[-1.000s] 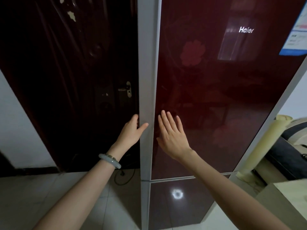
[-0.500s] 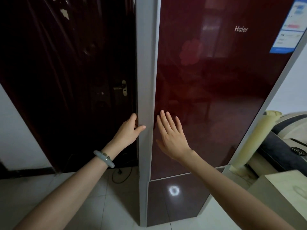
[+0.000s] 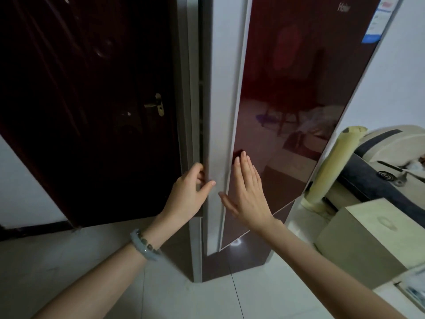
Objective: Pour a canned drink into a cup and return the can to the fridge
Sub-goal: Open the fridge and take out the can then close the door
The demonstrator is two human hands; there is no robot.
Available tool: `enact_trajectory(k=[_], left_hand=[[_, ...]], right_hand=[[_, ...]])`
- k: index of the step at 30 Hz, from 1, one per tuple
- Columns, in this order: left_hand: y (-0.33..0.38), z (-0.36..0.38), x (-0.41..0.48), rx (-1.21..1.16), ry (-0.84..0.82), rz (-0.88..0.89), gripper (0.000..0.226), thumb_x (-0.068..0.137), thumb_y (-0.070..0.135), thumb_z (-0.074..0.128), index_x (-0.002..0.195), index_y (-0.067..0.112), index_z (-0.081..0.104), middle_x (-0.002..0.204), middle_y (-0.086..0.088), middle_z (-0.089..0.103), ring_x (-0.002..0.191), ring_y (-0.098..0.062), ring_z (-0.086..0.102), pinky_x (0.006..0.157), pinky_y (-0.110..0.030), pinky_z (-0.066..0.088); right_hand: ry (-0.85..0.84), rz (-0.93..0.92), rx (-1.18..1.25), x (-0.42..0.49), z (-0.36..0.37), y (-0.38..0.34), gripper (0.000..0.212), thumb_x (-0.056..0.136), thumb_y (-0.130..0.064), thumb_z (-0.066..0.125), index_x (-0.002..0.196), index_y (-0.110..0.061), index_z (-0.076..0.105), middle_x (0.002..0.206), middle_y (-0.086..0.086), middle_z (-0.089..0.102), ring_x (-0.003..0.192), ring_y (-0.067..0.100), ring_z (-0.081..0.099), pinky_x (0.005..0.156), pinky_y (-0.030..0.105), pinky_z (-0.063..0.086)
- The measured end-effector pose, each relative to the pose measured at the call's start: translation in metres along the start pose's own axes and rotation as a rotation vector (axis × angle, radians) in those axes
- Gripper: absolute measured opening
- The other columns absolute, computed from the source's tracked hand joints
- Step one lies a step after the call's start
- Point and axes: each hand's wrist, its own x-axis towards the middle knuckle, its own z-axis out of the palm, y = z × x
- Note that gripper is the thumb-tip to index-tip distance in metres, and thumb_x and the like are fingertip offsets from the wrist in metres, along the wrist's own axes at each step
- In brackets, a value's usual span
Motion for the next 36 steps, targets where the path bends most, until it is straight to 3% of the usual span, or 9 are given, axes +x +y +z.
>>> enact_trajectory(k=[4, 9, 13, 19, 23, 29, 36], left_hand=[[0.022, 0.01, -0.027, 0.061, -0.02, 0.075, 0.026, 0.089, 0.026, 0.063, 0.109, 0.013, 0.055, 0.098, 0.002, 0.067, 0.088, -0.006, 0.063, 0.069, -0.011, 0.048], [0.061, 0.033, -0.065, 0.142, 0.01, 0.205, 0.032, 0.086, 0.02, 0.066, 0.113, 0.005, 0.057, 0.094, -0.005, 0.068, 0.081, -0.001, 0.055, 0.057, 0.003, 0.038], [0.096, 0.059, -0.093, 0.119, -0.011, 0.23, 0.03, 0.086, 0.02, 0.066, 0.113, 0.008, 0.057, 0.099, -0.003, 0.068, 0.085, -0.001, 0.059, 0.06, 0.006, 0.038], [0.139, 0.099, -0.135, 0.06, -0.146, 0.277, 0.052, 0.091, 0.023, 0.059, 0.139, 0.015, 0.041, 0.123, -0.002, 0.06, 0.109, 0.001, 0.048, 0.086, -0.004, 0.033], [0.16, 0.119, -0.149, 0.143, -0.198, 0.428, 0.05, 0.091, 0.02, 0.059, 0.139, 0.016, 0.044, 0.132, -0.002, 0.055, 0.125, -0.014, 0.044, 0.105, -0.023, 0.027], [0.185, 0.151, -0.16, 0.268, -0.245, 0.583, 0.049, 0.089, 0.015, 0.059, 0.136, 0.011, 0.047, 0.138, -0.005, 0.05, 0.13, -0.017, 0.04, 0.109, -0.029, 0.023], [0.205, 0.19, -0.156, 0.346, -0.301, 0.68, 0.055, 0.089, 0.018, 0.059, 0.14, 0.01, 0.041, 0.145, -0.007, 0.042, 0.136, -0.021, 0.036, 0.114, -0.033, 0.015]], right_hand=[[0.036, 0.025, 0.05, -0.029, -0.013, 0.002, 0.093, 0.085, -0.046, 0.059, 0.144, 0.006, 0.01, 0.152, 0.023, 0.005, 0.143, 0.036, 0.011, 0.115, 0.046, 0.021], [0.075, 0.086, 0.108, -0.073, -0.035, 0.008, 0.099, 0.083, -0.047, 0.062, 0.145, 0.003, 0.005, 0.154, 0.021, 0.005, 0.144, 0.03, 0.01, 0.115, 0.043, 0.022], [0.055, 0.159, 0.12, -0.111, -0.063, 0.017, 0.099, 0.083, -0.044, 0.065, 0.147, 0.001, 0.003, 0.155, 0.019, 0.01, 0.144, 0.023, 0.009, 0.115, 0.037, 0.018], [0.091, 0.237, 0.173, -0.171, -0.108, 0.038, 0.093, 0.082, -0.033, 0.068, 0.145, 0.004, 0.011, 0.154, 0.017, 0.016, 0.14, 0.018, 0.016, 0.112, 0.033, 0.022], [0.105, 0.287, 0.148, -0.205, -0.136, 0.06, 0.085, 0.081, -0.022, 0.069, 0.145, 0.003, 0.019, 0.153, 0.018, 0.023, 0.141, 0.022, 0.022, 0.113, 0.036, 0.027], [0.154, 0.365, 0.131, -0.244, -0.168, 0.093, 0.077, 0.081, -0.006, 0.068, 0.144, 0.003, 0.025, 0.148, 0.018, 0.034, 0.136, 0.031, 0.036, 0.108, 0.044, 0.036], [0.242, 0.517, 0.13, -0.277, -0.195, 0.137, 0.064, 0.086, -0.004, 0.061, 0.141, 0.003, 0.029, 0.137, 0.019, 0.048, 0.121, 0.034, 0.05, 0.098, 0.041, 0.045]])
